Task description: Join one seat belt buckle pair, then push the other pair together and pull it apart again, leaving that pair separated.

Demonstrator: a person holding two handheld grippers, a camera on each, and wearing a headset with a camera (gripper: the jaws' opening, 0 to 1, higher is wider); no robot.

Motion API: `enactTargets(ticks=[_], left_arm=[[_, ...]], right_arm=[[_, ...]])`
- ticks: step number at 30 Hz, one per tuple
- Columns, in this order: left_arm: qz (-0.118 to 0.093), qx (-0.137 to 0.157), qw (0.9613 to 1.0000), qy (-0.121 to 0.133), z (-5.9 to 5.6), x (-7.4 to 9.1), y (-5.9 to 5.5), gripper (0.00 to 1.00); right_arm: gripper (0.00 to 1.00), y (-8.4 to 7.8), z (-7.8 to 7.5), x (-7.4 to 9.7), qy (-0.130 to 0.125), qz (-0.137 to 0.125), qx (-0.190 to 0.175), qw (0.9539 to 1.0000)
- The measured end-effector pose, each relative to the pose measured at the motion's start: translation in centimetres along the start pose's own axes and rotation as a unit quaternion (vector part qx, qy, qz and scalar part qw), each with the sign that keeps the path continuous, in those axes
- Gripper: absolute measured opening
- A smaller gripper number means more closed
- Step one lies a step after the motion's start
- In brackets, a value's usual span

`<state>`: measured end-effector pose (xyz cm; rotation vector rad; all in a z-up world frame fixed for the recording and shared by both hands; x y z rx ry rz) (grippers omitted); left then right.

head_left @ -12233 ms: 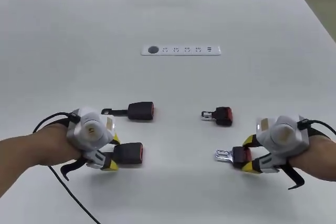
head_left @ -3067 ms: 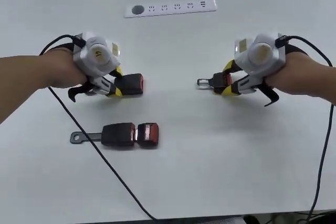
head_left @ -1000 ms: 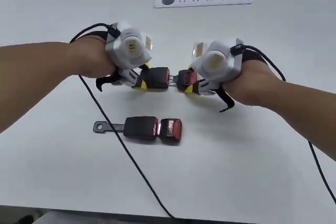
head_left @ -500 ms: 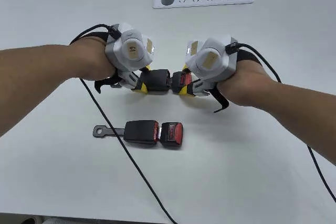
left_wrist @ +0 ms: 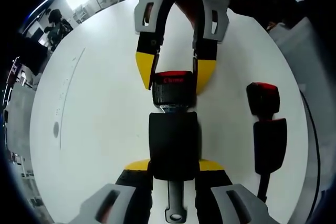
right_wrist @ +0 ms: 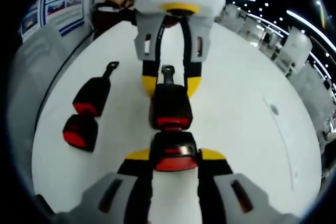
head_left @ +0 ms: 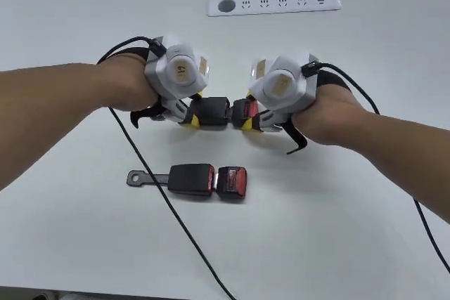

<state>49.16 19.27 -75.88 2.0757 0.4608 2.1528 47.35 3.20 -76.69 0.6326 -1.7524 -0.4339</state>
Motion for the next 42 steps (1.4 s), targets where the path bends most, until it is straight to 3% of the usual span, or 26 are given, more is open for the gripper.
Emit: enactTargets(ticks=[6,15,23,34,42], left_arm=[[0.005,0.002,1.0000,-0.006,0.2,0.0,0.1,0.31],[-0.013,0.004,0.9999,-0.002,0.2,0.0,-0.3,0.31],[-0.009,0.008,0.9999,0.001,0.3,-0.1,-0.2,0.31],[0.002,0.025,0.9997,0.008,0.0,0.1,0.1,0.32],[-0.005,0.033,0.9992,0.025,-0.4,0.4,-0.2,0.32]], right_arm=[[0.31,-1.1,-0.1,0.6,0.000,0.005,-0.004,1.0000],[0.33,-2.3,0.6,1.7,-0.007,0.001,-0.009,0.9999],[0.33,-5.5,1.5,4.8,-0.016,0.027,-0.017,0.9994],[0.33,-11.2,3.0,10.5,-0.016,0.083,-0.020,0.9963],[0.34,-12.7,3.7,12.0,-0.014,0.100,-0.026,0.9945]])
Point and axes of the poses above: the centre of the closed fingertips' face, and the gripper's own axes: x roughly backward along the fingers, z roughly to its left, y roughly out of its top, the point moved 10 cm from there along x, roughly backward along the fingers, and after that the axes turned 10 degrees about x, right-handed, at the moved point
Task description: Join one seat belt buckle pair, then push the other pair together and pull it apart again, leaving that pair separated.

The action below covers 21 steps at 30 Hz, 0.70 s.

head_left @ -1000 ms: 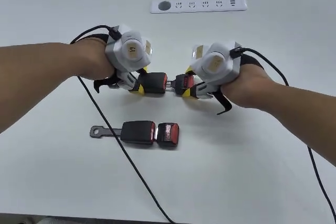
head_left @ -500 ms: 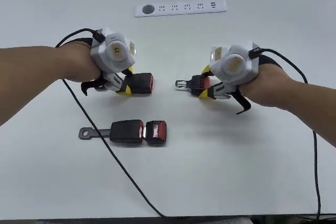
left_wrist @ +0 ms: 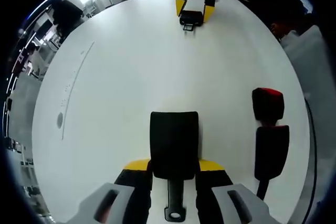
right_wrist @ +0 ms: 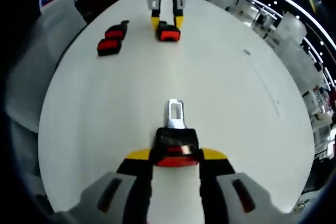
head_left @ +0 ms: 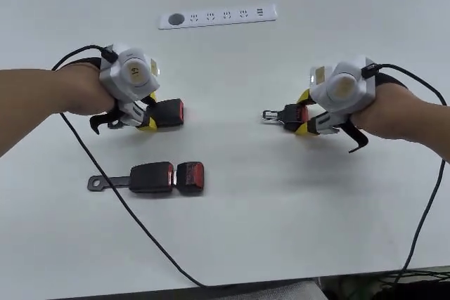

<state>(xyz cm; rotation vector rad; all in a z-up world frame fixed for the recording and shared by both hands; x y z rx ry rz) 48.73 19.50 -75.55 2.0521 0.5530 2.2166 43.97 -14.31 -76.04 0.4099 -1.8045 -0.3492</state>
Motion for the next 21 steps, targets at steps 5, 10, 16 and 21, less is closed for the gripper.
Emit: enactTargets(ticks=[5,10,16,21], left_arm=[[-0.005,0.005,0.9999,0.014,-0.3,0.2,-0.3,0.33],[-0.030,0.045,0.9980,0.031,-0.3,1.4,-0.6,0.37],[-0.046,0.068,0.9948,0.060,-1.8,4.0,-2.6,0.44],[-0.088,0.111,0.9864,0.084,-4.5,6.2,-4.2,0.50]], right_arm=[[0.35,0.1,0.0,-0.1,-0.007,0.004,-0.007,0.9999],[0.43,0.0,0.4,0.5,-0.027,0.005,-0.014,0.9995],[0.48,0.3,1.2,2.9,-0.063,-0.031,-0.069,0.9951],[0.53,1.2,3.0,4.7,-0.084,-0.063,-0.095,0.9899]])
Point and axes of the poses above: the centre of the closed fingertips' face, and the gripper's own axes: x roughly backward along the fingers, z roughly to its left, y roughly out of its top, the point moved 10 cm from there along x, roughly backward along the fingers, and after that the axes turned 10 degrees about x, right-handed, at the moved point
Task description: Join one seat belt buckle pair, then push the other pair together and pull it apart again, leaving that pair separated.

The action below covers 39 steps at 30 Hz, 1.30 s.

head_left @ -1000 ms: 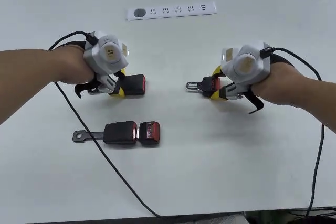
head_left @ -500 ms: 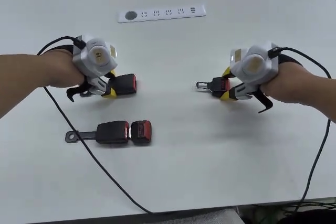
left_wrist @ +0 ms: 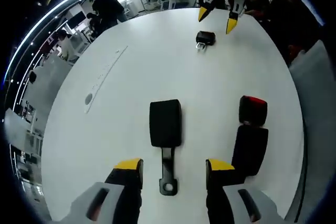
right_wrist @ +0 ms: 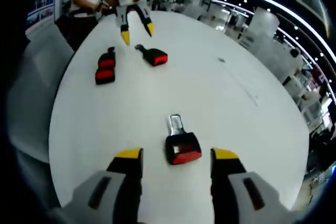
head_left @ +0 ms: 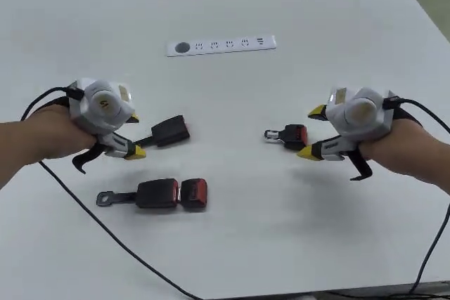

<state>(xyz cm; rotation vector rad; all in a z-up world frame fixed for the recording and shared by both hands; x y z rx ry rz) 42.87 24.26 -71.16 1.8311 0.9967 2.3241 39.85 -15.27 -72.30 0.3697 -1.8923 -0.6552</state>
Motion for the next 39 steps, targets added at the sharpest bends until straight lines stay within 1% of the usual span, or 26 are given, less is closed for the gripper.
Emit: enactTargets(ticks=[1,3,4,6,7,8,9,10,11,13,14,15,17,19,21,22,23,25,27,28,29,30,32,34,37,39], left_arm=[[-0.009,0.008,0.9999,0.002,-0.7,1.0,-0.5,0.51],[-0.033,0.024,0.9991,0.012,-1.7,2.4,-0.9,0.55],[-0.051,0.030,0.9980,0.021,-2.5,3.4,-1.1,0.57],[-0.068,0.037,0.9966,0.029,-3.4,4.7,-1.6,0.64],[-0.070,0.044,0.9961,0.031,-4.0,5.4,-2.3,0.67],[-0.075,0.058,0.9948,0.038,-4.5,6.0,-3.0,0.70],[-0.078,0.069,0.9937,0.040,-4.9,6.3,-3.5,0.73],[-0.078,0.083,0.9928,0.036,-5.4,6.6,-4.1,0.74],[-0.082,0.101,0.9909,0.035,-6.0,6.9,-4.9,0.75],[-0.091,0.111,0.9887,0.044,-7.0,7.6,-6.0,0.78],[-0.096,0.120,0.9871,0.045,-7.4,7.9,-6.4,0.80],[-0.100,0.128,0.9856,0.046,-8.0,8.2,-7.0,0.83],[-0.105,0.136,0.9840,0.048,-8.8,8.6,-8.0,0.88],[-0.109,0.153,0.9813,0.042,-9.5,8.9,-9.0,0.93],[-0.113,0.164,0.9791,0.044,-9.9,9.1,-9.7,0.97],[-0.116,0.172,0.9772,0.045,-10.1,9.2,-10.0,0.98],[-0.120,0.185,0.9742,0.049,-10.3,9.5,-10.3,0.99],[-0.130,0.196,0.9704,0.053,-10.8,9.8,-10.8,1.00],[-0.133,0.204,0.9682,0.057,-11.2,10.0,-11.3,1.00],[-0.134,0.206,0.9675,0.058,-11.4,10.1,-11.5,1.00],[-0.138,0.212,0.9657,0.056,-11.7,10.2,-11.8,1.00],[-0.144,0.218,0.9638,0.054,-11.9,10.2,-11.9,1.00],[-0.152,0.221,0.9614,0.060,-12.2,10.4,-12.1,1.00],[-0.155,0.228,0.9592,0.061,-12.3,10.3,-12.2,1.00],[-0.156,0.234,0.9575,0.064,-12.5,10.3,-12.4,1.00],[-0.164,0.242,0.9539,0.068,-12.6,10.2,-12.5,1.00]], right_arm=[[0.54,0.2,0.5,0.6,-0.004,-0.007,-0.007,0.9999],[0.57,0.5,1.4,1.4,-0.008,-0.017,-0.018,0.9997],[0.59,0.6,1.9,1.9,-0.013,-0.022,-0.025,0.9994],[0.65,0.8,2.6,2.6,-0.021,-0.027,-0.024,0.9991],[0.67,0.9,3.0,3.2,-0.027,-0.030,-0.030,0.9987],[0.68,0.4,3.2,3.3,-0.028,-0.034,-0.039,0.9982],[0.70,0.4,3.5,3.5,-0.033,-0.038,-0.045,0.9977],[0.72,0.3,3.9,3.9,-0.038,-0.043,-0.051,0.9971],[0.73,0.3,4.3,4.1,-0.038,-0.044,-0.055,0.9968],[0.74,0.2,5.4,4.7,-0.039,-0.050,-0.064,0.9959],[0.75,-0.2,5.7,4.6,-0.037,-0.052,-0.068,0.9957],[0.76,-0.5,6.3,4.7,-0.032,-0.051,-0.077,0.9953],[0.77,-0.8,7.0,4.8,-0.024,-0.046,-0.081,0.9953],[0.79,-1.1,7.9,5.3,-0.025,-0.047,-0.085,0.9950],[0.84,-1.2,8.2,5.7,-0.033,-0.053,-0.093,0.9937],[0.86,-1.1,8.4,5.9,-0.036,-0.058,-0.099,0.9928],[0.89,-1.1,8.7,6.2,-0.037,-0.063,-0.104,0.9919],[0.94,-1.1,9.2,6.7,-0.046,-0.068,-0.105,0.9911],[1.00,-1.1,9.5,6.9,-0.052,-0.073,-0.106,0.9903],[1.00,-1.2,9.8,7.1,-0.058,-0.072,-0.108,0.9899],[1.00,-1.3,9.9,7.3,-0.067,-0.074,-0.109,0.9891],[1.00,-1.3,10.0,7.4,-0.067,-0.074,-0.112,0.9887],[1.00,-1.4,10.2,7.5,-0.068,-0.074,-0.119,0.9878],[1.00,-1.3,10.2,7.6,-0.072,-0.075,-0.126,0.9865],[1.00,-1.4,10.1,7.8,-0.077,-0.076,-0.136,0.9847],[1.00,-1.5,10.0,7.7,-0.076,-0.082,-0.152,0.9820]])
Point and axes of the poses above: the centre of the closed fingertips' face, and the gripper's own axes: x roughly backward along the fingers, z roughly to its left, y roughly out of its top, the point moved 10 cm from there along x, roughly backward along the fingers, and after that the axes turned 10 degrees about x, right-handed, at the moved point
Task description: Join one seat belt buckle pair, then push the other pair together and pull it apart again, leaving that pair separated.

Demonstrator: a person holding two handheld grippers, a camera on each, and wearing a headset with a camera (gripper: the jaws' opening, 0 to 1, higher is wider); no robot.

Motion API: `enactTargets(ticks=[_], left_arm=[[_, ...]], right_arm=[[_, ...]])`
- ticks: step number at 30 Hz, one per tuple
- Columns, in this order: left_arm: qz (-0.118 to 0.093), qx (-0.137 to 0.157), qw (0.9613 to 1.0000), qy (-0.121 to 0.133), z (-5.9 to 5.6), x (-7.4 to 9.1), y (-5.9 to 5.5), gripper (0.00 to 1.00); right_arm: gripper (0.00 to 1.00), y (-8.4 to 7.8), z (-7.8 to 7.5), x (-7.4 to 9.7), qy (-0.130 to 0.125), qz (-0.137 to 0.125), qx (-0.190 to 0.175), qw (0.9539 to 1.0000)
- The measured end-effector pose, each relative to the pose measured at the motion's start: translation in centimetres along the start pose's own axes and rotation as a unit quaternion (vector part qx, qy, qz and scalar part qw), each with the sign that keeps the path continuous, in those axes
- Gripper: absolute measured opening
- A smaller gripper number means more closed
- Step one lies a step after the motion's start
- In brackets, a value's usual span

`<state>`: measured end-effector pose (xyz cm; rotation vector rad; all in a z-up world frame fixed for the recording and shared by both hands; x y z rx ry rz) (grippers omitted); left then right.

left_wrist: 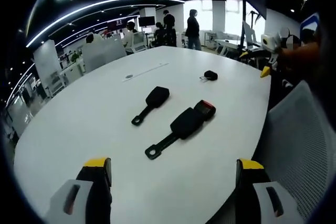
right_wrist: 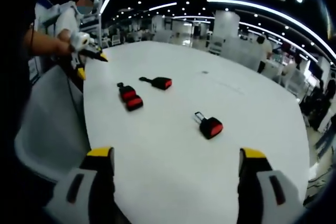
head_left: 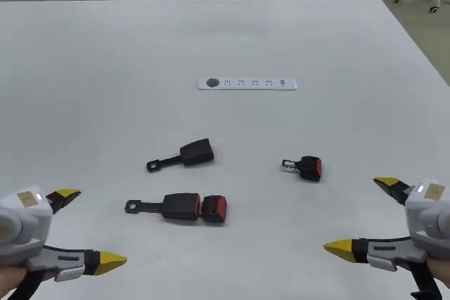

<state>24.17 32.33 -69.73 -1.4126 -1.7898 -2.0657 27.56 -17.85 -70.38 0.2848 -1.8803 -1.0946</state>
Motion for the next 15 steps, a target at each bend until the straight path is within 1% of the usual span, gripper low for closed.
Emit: enactTargets(ticks=[1,3,6,10,15], left_arm=[[-0.004,0.005,1.0000,0.002,-0.07,0.04,-0.10,1.00],[-0.007,0.009,0.9999,0.008,-0.20,0.13,-0.24,1.00],[-0.013,0.013,0.9998,0.011,-0.30,0.33,-0.32,1.00],[-0.014,0.018,0.9997,0.012,-0.24,0.49,-0.47,1.00],[-0.018,0.018,0.9996,0.011,-0.34,0.63,-0.38,1.00]], right_arm=[[1.00,-0.14,-0.11,-0.05,0.002,0.001,-0.010,0.9999],[1.00,-0.17,-0.18,-0.02,0.001,-0.002,-0.016,0.9999],[1.00,-0.10,-0.01,0.02,0.001,-0.003,-0.013,0.9999],[1.00,-0.03,0.30,-0.10,0.000,-0.004,-0.009,0.9999],[1.00,-0.12,0.79,-0.39,-0.001,-0.002,-0.007,1.0000]])
Point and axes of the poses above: the centre of the closed fingertips' face, and the gripper's own axes: x roughly backward along the fingers, z roughly to its left, y roughly out of its top, the point moved 10 cm from there along x, roughly backward along the fingers, and after that the axes turned 10 degrees about x, right-handed, at the moved point
